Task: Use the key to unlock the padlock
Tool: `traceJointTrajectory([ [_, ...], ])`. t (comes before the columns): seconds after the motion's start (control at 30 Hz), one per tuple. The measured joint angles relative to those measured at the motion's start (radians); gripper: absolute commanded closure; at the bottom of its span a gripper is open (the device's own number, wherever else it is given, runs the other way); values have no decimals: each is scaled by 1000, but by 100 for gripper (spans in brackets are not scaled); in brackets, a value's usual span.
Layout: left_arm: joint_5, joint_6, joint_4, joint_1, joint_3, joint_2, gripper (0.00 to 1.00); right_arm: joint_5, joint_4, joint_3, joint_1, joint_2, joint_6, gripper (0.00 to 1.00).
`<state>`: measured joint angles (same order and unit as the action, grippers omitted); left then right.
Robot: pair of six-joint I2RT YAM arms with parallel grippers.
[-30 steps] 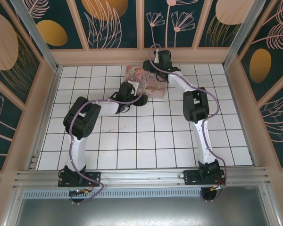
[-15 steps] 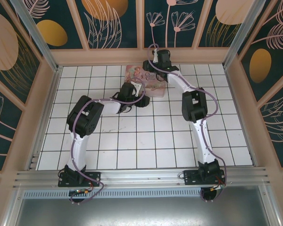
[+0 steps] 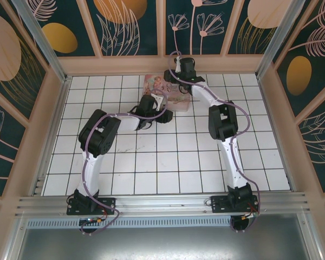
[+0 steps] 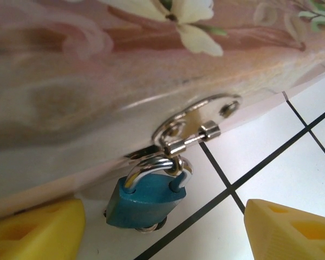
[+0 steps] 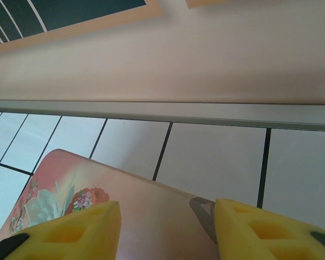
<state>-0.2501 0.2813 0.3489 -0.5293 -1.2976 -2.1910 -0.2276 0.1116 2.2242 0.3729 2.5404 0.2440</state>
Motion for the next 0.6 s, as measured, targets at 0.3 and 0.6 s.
traceJointTrajectory([
  [0.3, -45, 33, 57, 8, -5, -18, 29, 0, -18, 0, 0, 7, 0, 52],
  [0.6, -120, 80, 124, 8, -5, -29, 33, -1, -26, 0, 0, 10, 0, 52],
])
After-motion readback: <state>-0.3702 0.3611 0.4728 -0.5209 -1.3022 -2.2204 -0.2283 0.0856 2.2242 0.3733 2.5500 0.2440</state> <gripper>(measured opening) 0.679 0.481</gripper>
